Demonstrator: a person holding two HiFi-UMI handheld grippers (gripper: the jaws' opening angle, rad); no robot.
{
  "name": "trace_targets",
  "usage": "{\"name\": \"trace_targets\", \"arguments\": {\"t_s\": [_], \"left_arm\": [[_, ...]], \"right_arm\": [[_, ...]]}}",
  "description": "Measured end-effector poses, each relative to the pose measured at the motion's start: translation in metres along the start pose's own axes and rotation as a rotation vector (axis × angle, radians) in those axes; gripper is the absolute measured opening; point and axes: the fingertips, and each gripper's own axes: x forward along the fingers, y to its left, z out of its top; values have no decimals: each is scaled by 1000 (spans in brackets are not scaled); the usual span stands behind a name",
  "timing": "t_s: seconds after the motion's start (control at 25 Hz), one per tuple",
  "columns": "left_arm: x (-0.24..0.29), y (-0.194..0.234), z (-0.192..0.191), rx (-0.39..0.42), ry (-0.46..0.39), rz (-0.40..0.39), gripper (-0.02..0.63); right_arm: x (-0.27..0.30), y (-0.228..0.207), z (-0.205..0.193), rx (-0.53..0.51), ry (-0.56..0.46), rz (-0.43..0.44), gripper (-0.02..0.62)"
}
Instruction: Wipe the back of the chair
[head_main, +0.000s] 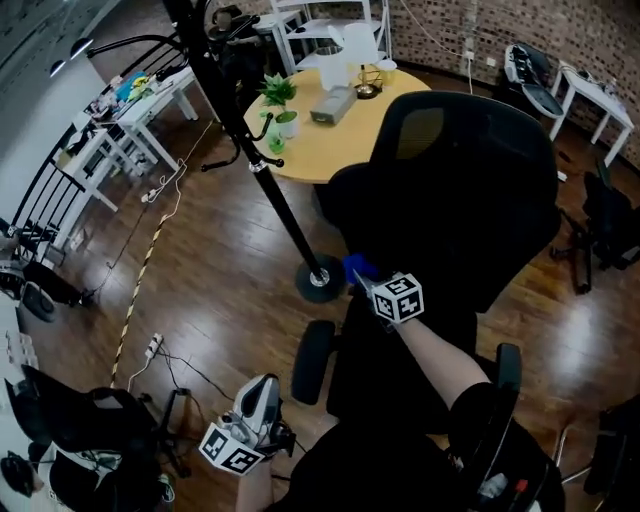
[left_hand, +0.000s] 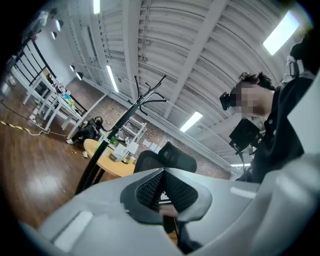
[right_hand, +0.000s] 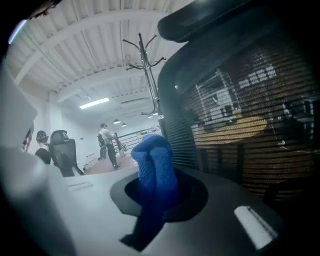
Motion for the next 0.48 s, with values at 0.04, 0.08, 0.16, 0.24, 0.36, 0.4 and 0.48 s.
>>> {"name": "trace_targets", "arguments": {"t_s": [0.04,0.08,0.16,0.24,0.36,0.4,0.48], "left_arm": [[-7,3,2,4,-8,18,-8],[-13,5,2,7,-13,29,-8],[-19,8,-1,8,-10,35,-8],[-14,8,-7,1,0,18,-8],[13,5,-15,-14,36,-53,-8],[25,3,-19,-20,54,-84,-8],[51,-3,-28,-36,88,-149,-8]], "right_arm": [[3,-8,-3,14,2,-23,37],[3,-16,-5,28,0,-43,37],[-4,-31,-9,34,-2,-55,37],[-21,-43,-11,10,-1,-51,37],[-59,-70,-12,5,-18,-102,37],[-75,-83,-13,19,-30,-134,37],[-115,-113,-18,59,-54,-213,37]]}}
